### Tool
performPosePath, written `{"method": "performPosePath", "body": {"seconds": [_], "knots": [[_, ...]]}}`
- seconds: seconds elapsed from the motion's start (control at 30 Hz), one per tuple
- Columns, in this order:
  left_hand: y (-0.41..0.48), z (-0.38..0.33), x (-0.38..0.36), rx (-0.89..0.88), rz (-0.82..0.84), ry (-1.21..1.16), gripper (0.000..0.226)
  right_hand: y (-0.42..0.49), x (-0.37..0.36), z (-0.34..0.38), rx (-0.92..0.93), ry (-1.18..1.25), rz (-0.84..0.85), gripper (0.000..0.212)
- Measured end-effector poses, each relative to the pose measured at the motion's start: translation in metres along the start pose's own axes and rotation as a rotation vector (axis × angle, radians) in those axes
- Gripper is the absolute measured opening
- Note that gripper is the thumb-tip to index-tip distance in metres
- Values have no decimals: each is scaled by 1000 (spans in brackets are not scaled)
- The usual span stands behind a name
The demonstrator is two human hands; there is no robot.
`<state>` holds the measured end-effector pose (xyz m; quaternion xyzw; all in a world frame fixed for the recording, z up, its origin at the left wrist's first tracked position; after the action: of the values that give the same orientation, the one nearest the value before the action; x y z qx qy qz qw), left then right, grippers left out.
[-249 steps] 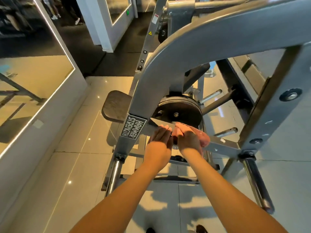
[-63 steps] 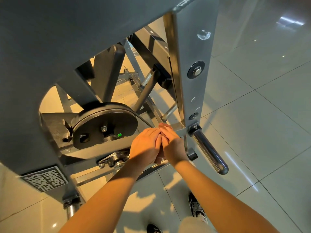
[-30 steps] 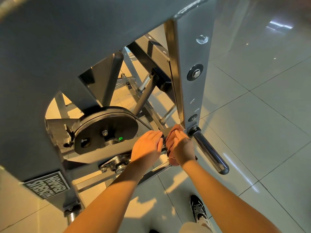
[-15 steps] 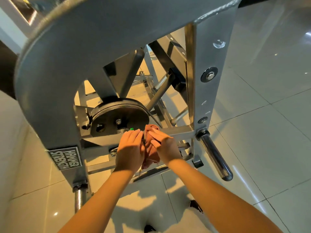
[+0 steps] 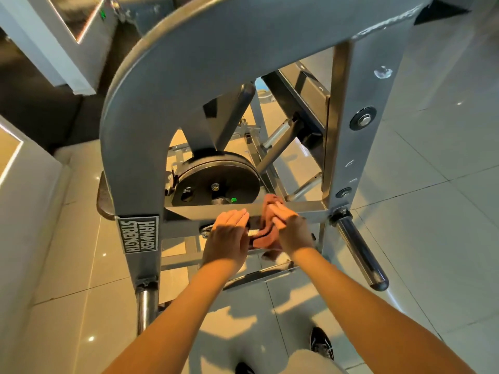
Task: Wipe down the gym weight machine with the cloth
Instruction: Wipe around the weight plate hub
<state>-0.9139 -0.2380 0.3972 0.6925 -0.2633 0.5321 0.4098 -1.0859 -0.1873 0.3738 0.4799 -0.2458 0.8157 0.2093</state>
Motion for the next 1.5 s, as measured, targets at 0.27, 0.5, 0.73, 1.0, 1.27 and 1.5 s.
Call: {"method": "performPosePath", "body": {"seconds": [0.27, 0.5, 0.73, 1.0, 1.27, 1.5], "knots": [[4, -1, -9, 128, 146, -61, 51, -23, 3, 54, -5, -17, 8, 32], [-1, -10, 5, 150, 238, -78, 51, -18, 19, -5, -240, -47, 22, 24], [-22, -69, -11, 327, 65, -650, 45, -17, -21, -30, -317, 471, 259, 32], [15, -145, -88, 883, -452, -1021, 37, 7, 2, -89, -55, 586, 461, 47], [41, -161, -110, 1115, -779, -855, 13, 46, 47, -105, 428, 268, 439, 29], [94, -160, -95, 1120, -1109, -826, 27, 98, 30, -115, 417, 329, 376, 37]]}}
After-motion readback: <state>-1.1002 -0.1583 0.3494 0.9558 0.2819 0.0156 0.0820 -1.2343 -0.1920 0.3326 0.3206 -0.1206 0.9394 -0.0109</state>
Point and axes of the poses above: each hand's wrist, its own y-axis towards the middle knuckle, its own x-axis out of the back of the hand, z = x × y, the point moved 1 cm from there along y, towards the middle knuckle, and after that the axes turned 14 degrees about -x, right-handed, at the moved point
